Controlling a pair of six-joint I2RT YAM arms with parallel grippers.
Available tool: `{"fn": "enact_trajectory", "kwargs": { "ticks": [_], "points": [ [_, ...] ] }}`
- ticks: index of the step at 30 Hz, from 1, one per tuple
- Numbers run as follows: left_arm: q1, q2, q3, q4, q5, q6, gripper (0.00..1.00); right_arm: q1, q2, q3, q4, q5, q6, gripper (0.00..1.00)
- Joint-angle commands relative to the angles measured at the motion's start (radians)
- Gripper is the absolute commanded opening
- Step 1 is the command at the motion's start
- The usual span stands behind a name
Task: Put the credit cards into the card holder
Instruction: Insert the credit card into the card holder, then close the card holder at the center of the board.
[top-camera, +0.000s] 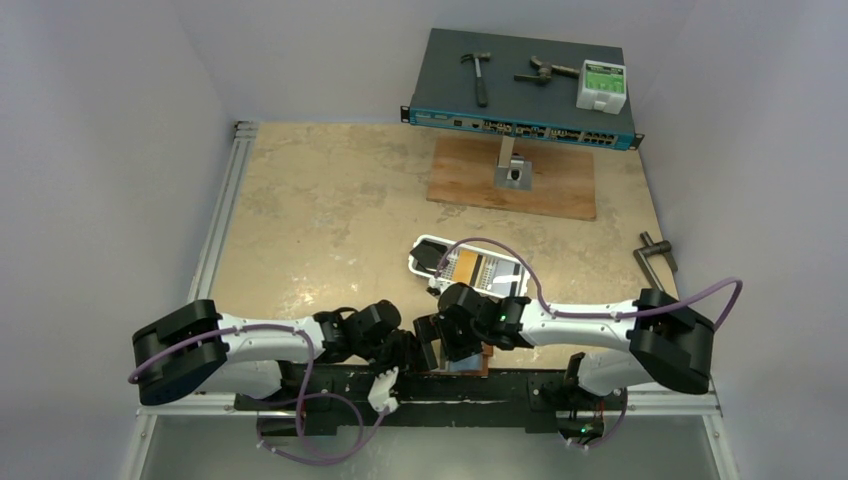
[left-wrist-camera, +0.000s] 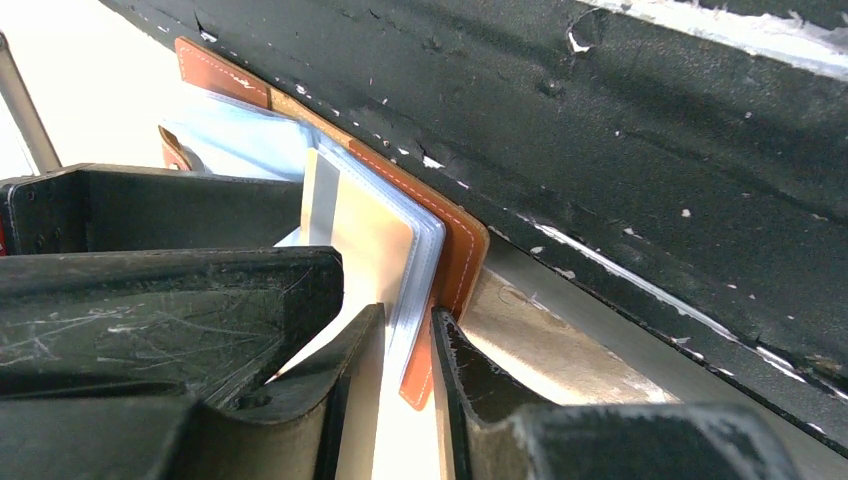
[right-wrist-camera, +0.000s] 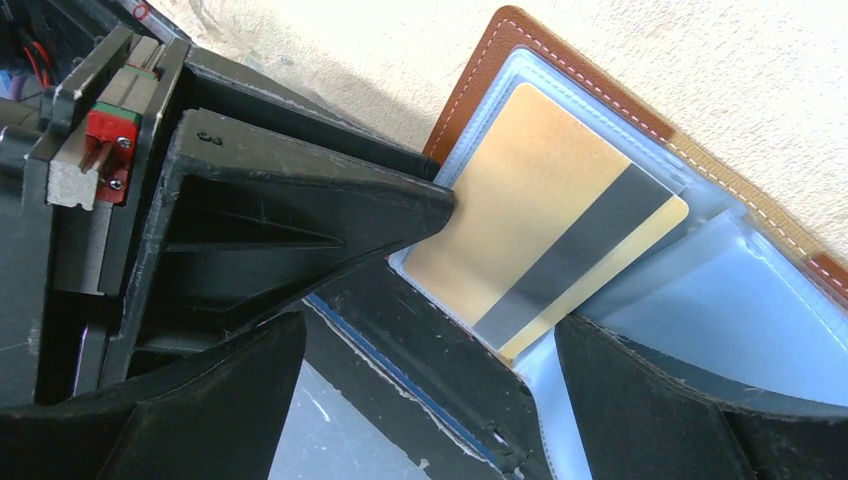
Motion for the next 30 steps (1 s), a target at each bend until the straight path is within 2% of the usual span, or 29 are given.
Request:
{"fn": "enact_trajectory", "kwargs": {
  "ticks": [1,10,13,23,30],
  "points": [
    [-0.016,0.023,-0.037,-0.088,0.026,-0.038,0.25,0.020,0.019,0.064,0.154,-0.051,0.003,0.99],
    [-0.016,0.027,-0.035,-0.097,0.025,-0.040,0.25,-0.012,-0.105,-0.005,0.225,-0.057,0.032,0.99],
    [-0.016,0.030,-0.032,-0.110,0.019,-0.040,0.24,-0.048,-0.152,-0.039,0.192,-0.052,0.044,0.99],
    [-0.017,0.028,-0.012,-0.175,-0.016,-0.073,0.22,-0.113,-0.389,-0.067,-0.157,0.108,0.099,0.99],
    [-0.016,0.031,0.004,-0.189,-0.024,-0.079,0.21,-0.114,-0.401,-0.033,-0.419,0.277,0.137,0.99]
  ]
}}
